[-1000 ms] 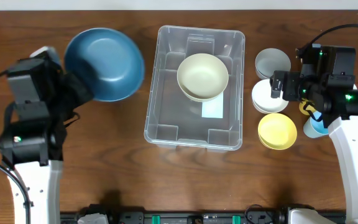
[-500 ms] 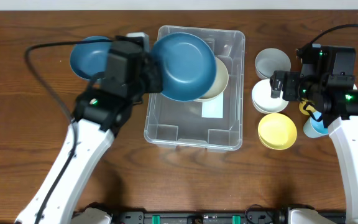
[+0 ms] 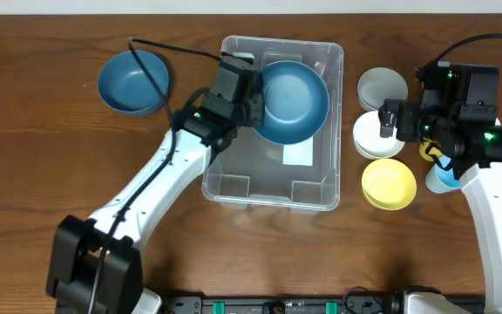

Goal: Pack container
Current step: 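Carry the teal bowl into the container onto the cream bowl, then move the left gripper to the back teal bowl and grasp its rim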

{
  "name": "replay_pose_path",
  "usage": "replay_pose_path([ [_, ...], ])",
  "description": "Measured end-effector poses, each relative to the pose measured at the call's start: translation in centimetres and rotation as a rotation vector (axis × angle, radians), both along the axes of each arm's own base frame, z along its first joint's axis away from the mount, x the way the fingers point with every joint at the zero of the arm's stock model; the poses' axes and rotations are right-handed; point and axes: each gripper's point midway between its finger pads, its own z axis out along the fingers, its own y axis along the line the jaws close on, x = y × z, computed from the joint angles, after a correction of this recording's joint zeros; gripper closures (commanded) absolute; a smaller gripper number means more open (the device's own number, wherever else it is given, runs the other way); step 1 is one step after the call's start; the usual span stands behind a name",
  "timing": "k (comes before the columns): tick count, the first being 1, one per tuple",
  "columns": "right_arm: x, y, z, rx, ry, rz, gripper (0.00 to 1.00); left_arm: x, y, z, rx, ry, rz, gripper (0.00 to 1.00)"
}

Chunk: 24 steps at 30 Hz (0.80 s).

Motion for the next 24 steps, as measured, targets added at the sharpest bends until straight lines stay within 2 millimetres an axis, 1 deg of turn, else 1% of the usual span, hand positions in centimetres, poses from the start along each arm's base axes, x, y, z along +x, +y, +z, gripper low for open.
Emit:
replay_pose_path([
  [1, 0.0, 0.0, 0.0, 0.000, 0.000, 0.000, 0.01, 0.1, -0.1, -0.3, 0.002, 0.001, -0.002, 0.66],
  [2, 0.0, 0.0, 0.0, 0.000, 0.000, 0.000, 0.01, 0.3, -0.2, -0.5, 0.005, 0.001, -0.003, 0.49],
  [3, 0.0, 0.0, 0.0, 0.000, 0.000, 0.000, 0.01, 0.4, -0.2, -0.7, 0.004, 0.001, -0.003, 0.44],
  [7, 0.0, 0.0, 0.0, 0.000, 0.000, 0.000, 0.01, 0.6, -0.3, -0.8, 0.009, -0.003, -0.009, 0.44],
  [9, 0.0, 0.0, 0.0, 0.000, 0.000, 0.000, 0.01, 0.7, -0.3, -0.4, 0.015, -0.006, -0.015, 0.44],
  [12, 0.0, 0.0, 0.0, 0.000, 0.000, 0.000, 0.01, 0.7, 0.0, 1.3, 0.027, 0.000, -0.012, 0.44],
  [14, 0.0, 0.0, 0.0, 0.000, 0.000, 0.000, 0.01, 0.6, 0.9, 3.3, 0.035, -0.010, 0.009, 0.44],
  [16, 0.0, 0.0, 0.0, 0.000, 0.000, 0.000, 0.01, 0.4, 2.6, 5.4, 0.057, -0.023, 0.049, 0.44],
  [18, 0.0, 0.0, 0.0, 0.000, 0.000, 0.000, 0.01, 0.4, 4.9, 7.9, 0.081, -0.058, 0.110, 0.44],
  [21, 0.0, 0.0, 0.0, 0.000, 0.000, 0.000, 0.01, 0.4, 9.6, 11.1, 0.109, -0.117, 0.236, 0.44],
  [23, 0.0, 0.0, 0.0, 0.000, 0.000, 0.000, 0.01, 0.4, 13.2, 12.5, 0.120, -0.139, 0.331, 0.44],
  [24, 0.0, 0.0, 0.0, 0.000, 0.000, 0.000, 0.01, 0.3, 14.8, 12.8, 0.127, -0.140, 0.374, 0.42],
])
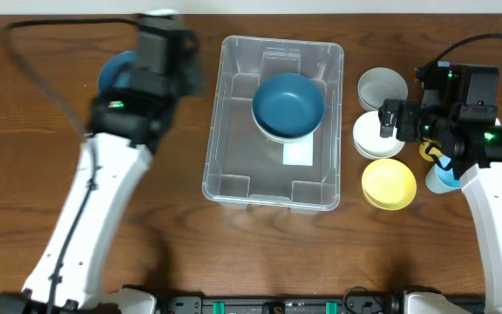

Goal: Pack container
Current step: 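Move the left gripper to the back teal bowl and grasp its rim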

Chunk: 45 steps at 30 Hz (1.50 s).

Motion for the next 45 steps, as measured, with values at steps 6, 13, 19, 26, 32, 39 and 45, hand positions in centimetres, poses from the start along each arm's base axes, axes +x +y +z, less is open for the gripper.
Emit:
replay_pose_path([
  [6, 0.0, 0.0, 0.0, 0.000, 0.000, 0.000, 0.01, -0.1, 9.7, -1.0, -0.090, 0.034, 0.264, 0.35],
  [13, 0.0, 0.0, 0.0, 0.000, 0.000, 0.000, 0.01, 1.3, 15.2, -6.2, -0.311, 0.141, 0.363, 0.29],
  [19, 0.0, 0.0, 0.0, 0.000, 0.000, 0.000, 0.01, 3.2, 17.0, -13.6, -0.479, 0.281, 0.379, 0.27],
  [26, 0.0, 0.0, 0.0, 0.000, 0.000, 0.000, 0.01, 4.9, 16.6, -21.6, -0.578, 0.407, 0.369, 0.27],
  [32, 0.0, 0.0, 0.0, 0.000, 0.000, 0.000, 0.01, 4.9, 16.3, -24.4, -0.605, 0.455, 0.372, 0.54],
  [39, 0.0, 0.0, 0.0, 0.000, 0.000, 0.000, 0.01, 5.1, 16.3, -24.3, -0.602, 0.449, 0.366, 0.69],
  [45, 0.0, 0.0, 0.0, 0.000, 0.000, 0.000, 0.01, 5.0, 16.4, -24.4, -0.596, 0.451, 0.370, 0.70],
])
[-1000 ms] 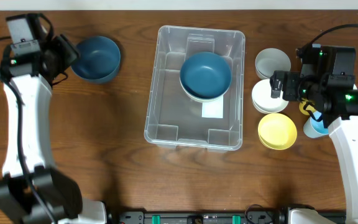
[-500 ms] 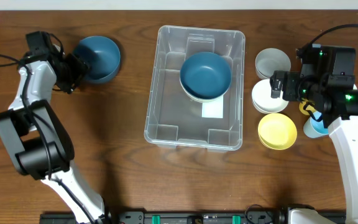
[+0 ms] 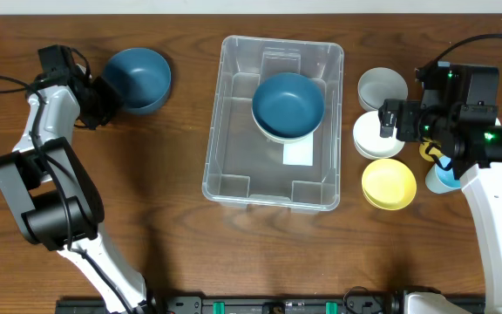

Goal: Pack container
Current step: 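Move the left gripper to the back teal bowl and grasp its rim, then lift the back teal bowl and stack it in the container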

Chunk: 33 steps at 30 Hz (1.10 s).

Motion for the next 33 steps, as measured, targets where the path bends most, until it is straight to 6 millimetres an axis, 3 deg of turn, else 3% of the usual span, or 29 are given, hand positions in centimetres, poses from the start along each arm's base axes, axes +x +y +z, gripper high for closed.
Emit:
replay_pose_path([
  [14, 0.0, 0.0, 0.0, 0.000, 0.000, 0.000, 0.01, -0.3, 0.5, -0.3, 0.027, 0.016, 0.012, 0.70],
  [17, 0.0, 0.0, 0.0, 0.000, 0.000, 0.000, 0.01, -0.5, 0.7, -0.5, 0.040, 0.026, 0.019, 0.81],
  [19, 0.0, 0.0, 0.0, 0.000, 0.000, 0.000, 0.01, -0.5, 0.8, -0.6, 0.043, 0.030, 0.026, 0.94],
  [33, 0.0, 0.0, 0.0, 0.000, 0.000, 0.000, 0.01, -0.9, 1.0, -0.3, 0.065, 0.038, 0.028, 0.94],
])
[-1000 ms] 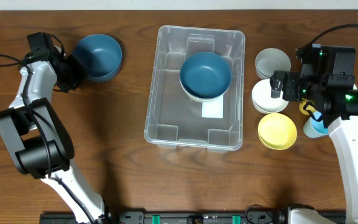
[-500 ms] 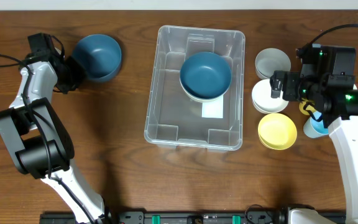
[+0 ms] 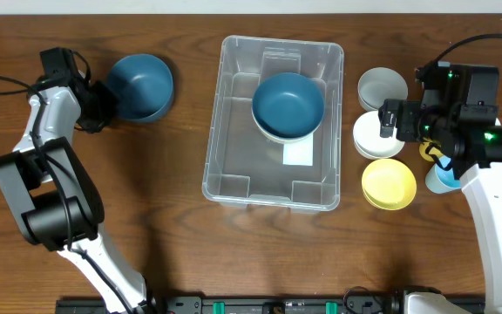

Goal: Pack container
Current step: 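Lift the back teal bowl and stack it in the container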

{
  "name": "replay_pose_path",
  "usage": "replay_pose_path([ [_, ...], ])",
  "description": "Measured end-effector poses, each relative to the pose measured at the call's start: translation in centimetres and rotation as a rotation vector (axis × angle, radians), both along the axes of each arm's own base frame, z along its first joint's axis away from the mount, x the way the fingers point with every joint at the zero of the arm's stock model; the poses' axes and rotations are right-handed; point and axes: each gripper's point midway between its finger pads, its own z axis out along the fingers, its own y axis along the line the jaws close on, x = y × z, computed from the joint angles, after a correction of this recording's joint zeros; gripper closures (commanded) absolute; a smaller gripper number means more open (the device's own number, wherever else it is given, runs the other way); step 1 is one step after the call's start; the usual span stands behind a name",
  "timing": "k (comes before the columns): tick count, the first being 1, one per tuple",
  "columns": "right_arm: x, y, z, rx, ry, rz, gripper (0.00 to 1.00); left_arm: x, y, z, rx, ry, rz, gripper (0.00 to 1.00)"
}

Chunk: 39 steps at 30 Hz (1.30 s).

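A clear plastic container point(image 3: 234, 179) stands mid-table. One dark blue bowl point(image 3: 288, 105) lies in its far half. A second dark blue bowl point(image 3: 144, 87) sits on the table to the left. My left gripper point(image 3: 103, 105) is at that bowl's left rim and seems shut on it. My right gripper point(image 3: 388, 120) hovers over the white bowl point(image 3: 373, 139) right of the container. Its jaws cannot be made out from above.
Right of the container lie a grey bowl point(image 3: 382, 85) and a yellow bowl point(image 3: 389, 185). A light blue cup point(image 3: 440, 180) and a small yellow item point(image 3: 426, 150) sit partly under the right arm. Cables trail at the far left and far right.
The left blue bowl has shifted slightly to the right and toward the front, with my left gripper still at its left rim. The right arm has not moved.
My left gripper first held a blue bowl over the container. Then that bowl lay in the container and the arm was over the left bowl. Later the gripper was at the left bowl's rim, and now that bowl has shifted a little.
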Motion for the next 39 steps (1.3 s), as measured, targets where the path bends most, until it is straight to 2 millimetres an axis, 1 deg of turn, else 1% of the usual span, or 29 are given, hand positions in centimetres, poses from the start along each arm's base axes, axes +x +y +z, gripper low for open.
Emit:
replay_pose_path([
  [2, 0.0, 0.0, 0.0, 0.000, 0.000, 0.000, 0.01, 0.1, 0.0, 1.1, 0.008, -0.022, 0.000, 0.94],
  [4, 0.0, 0.0, 0.0, 0.000, 0.000, 0.000, 0.01, 0.3, 0.1, 3.5, 0.023, -0.069, 0.000, 0.94],
  [7, 0.0, 0.0, 0.0, 0.000, 0.000, 0.000, 0.01, 0.1, -0.2, 8.8, 0.059, -0.170, -0.005, 0.94],
  [8, 0.0, 0.0, 0.0, 0.000, 0.000, 0.000, 0.01, -0.2, -0.6, 11.2, 0.073, -0.214, -0.010, 0.94],
  [10, 0.0, 0.0, 0.0, 0.000, 0.000, 0.000, 0.01, -0.9, -1.6, 15.1, 0.096, -0.285, -0.026, 0.94],
  [11, 0.0, 0.0, 0.0, 0.000, 0.000, 0.000, 0.01, -1.5, -2.6, 17.3, 0.106, -0.326, -0.044, 0.94],
  [12, 0.0, 0.0, 0.0, 0.000, 0.000, 0.000, 0.02, -1.9, -3.6, 18.8, 0.112, -0.355, -0.061, 0.94],
  [14, 0.0, 0.0, 0.0, 0.000, 0.000, 0.000, 0.01, -2.9, -6.2, 21.8, 0.122, -0.418, -0.118, 0.94],
  [15, 0.0, 0.0, 0.0, 0.000, 0.000, 0.000, 0.01, -3.2, -7.5, 22.9, 0.124, -0.445, -0.148, 0.94],
  [16, 0.0, 0.0, 0.0, 0.000, 0.000, 0.000, 0.01, -3.7, -9.4, 24.1, 0.126, -0.476, -0.194, 0.94],
  [19, 0.0, 0.0, 0.0, 0.000, 0.000, 0.000, 0.01, -4.8, -14.1, 26.4, 0.119, -0.540, -0.310, 0.94],
  [22, 0.0, 0.0, 0.0, 0.000, 0.000, 0.000, 0.01, -5.8, -18.4, 27.3, 0.115, -0.572, -0.410, 0.94],
  [23, 0.0, 0.0, 0.0, 0.000, 0.000, 0.000, 0.01, -6.0, -19.4, 27.4, 0.118, -0.575, -0.433, 0.94],
  [25, 0.0, 0.0, 0.0, 0.000, 0.000, 0.000, 0.01, -6.5, -21.9, 27.2, 0.131, -0.577, -0.494, 0.94],
  [29, 0.0, 0.0, 0.0, 0.000, 0.000, 0.000, 0.01, -7.3, -25.6, 26.4, 0.164, -0.567, -0.584, 0.94],
  [32, 0.0, 0.0, 0.0, 0.000, 0.000, 0.000, 0.01, -7.5, -27.6, 25.5, 0.198, -0.552, -0.628, 0.94],
  [35, 0.0, 0.0, 0.0, 0.000, 0.000, 0.000, 0.01, -7.5, -29.0, 24.2, 0.238, -0.525, -0.664, 0.94],
  [39, 0.0, 0.0, 0.0, 0.000, 0.000, 0.000, 0.01, -7.1, -30.3, 22.2, 0.263, -0.486, -0.692, 0.94],
])
